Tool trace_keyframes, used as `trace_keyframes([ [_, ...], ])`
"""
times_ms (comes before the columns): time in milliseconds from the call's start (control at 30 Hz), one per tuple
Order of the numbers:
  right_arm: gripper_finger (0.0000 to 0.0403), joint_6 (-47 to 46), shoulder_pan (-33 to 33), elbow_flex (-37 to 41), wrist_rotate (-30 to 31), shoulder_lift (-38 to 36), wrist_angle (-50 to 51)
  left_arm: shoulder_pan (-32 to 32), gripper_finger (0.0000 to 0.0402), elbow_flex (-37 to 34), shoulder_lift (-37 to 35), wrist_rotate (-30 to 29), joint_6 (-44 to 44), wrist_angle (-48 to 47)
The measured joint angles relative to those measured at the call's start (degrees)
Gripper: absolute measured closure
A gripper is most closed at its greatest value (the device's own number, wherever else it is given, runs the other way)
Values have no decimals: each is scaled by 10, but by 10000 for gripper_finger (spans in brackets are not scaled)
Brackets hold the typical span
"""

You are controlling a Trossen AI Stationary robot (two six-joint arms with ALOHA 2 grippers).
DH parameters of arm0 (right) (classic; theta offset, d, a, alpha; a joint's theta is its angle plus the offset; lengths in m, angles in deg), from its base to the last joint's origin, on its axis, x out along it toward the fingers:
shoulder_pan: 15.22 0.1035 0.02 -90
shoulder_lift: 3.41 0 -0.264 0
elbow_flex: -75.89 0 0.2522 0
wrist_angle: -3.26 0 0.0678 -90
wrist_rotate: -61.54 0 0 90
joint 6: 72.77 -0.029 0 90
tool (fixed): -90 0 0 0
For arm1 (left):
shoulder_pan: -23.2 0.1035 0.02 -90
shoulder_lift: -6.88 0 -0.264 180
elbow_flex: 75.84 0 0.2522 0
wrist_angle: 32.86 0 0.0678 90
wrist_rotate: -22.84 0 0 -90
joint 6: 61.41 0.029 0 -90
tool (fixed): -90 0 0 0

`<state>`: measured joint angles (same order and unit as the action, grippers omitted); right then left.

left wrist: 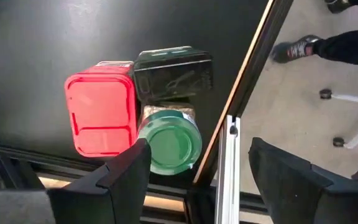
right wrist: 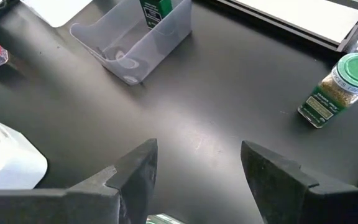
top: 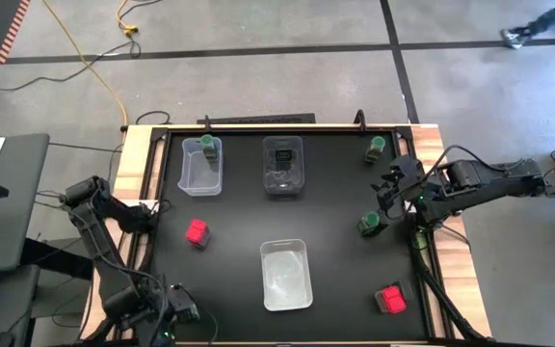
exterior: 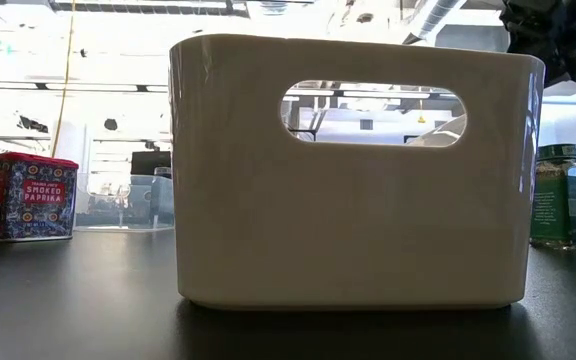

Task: Sort spices by type
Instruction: Put the bottom green seasoning bottle into the transparent bin

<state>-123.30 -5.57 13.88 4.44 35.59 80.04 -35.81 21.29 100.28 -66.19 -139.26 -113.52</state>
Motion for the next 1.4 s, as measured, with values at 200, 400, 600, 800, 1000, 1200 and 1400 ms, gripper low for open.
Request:
trace_keyframes([
  [200, 143, 1, 0, 0, 0, 0, 0, -5, 144, -1, 0, -18, 18, 6],
  [400, 143, 1, 0, 0, 0, 0, 0, -12, 144, -2, 4, -52, 50, 5],
  [600, 143, 2, 0, 0, 0, 0, 0, -23, 145, -2, 3, -77, 53, -2],
  [800, 143, 2, 0, 0, 0, 0, 0, -36, 145, -25, 3, -75, 2, -1],
  [1000, 143, 0, 0, 0, 1, 0, 0, -37, 145, -42, 3, -72, -10, 19],
  [1200, 143, 0, 0, 0, 1, 0, 0, -41, 145, -69, 3, -56, -20, 55],
  [1400, 143, -1, 0, 0, 1, 0, -1, -41, 145, -85, 3, -56, -27, 77],
])
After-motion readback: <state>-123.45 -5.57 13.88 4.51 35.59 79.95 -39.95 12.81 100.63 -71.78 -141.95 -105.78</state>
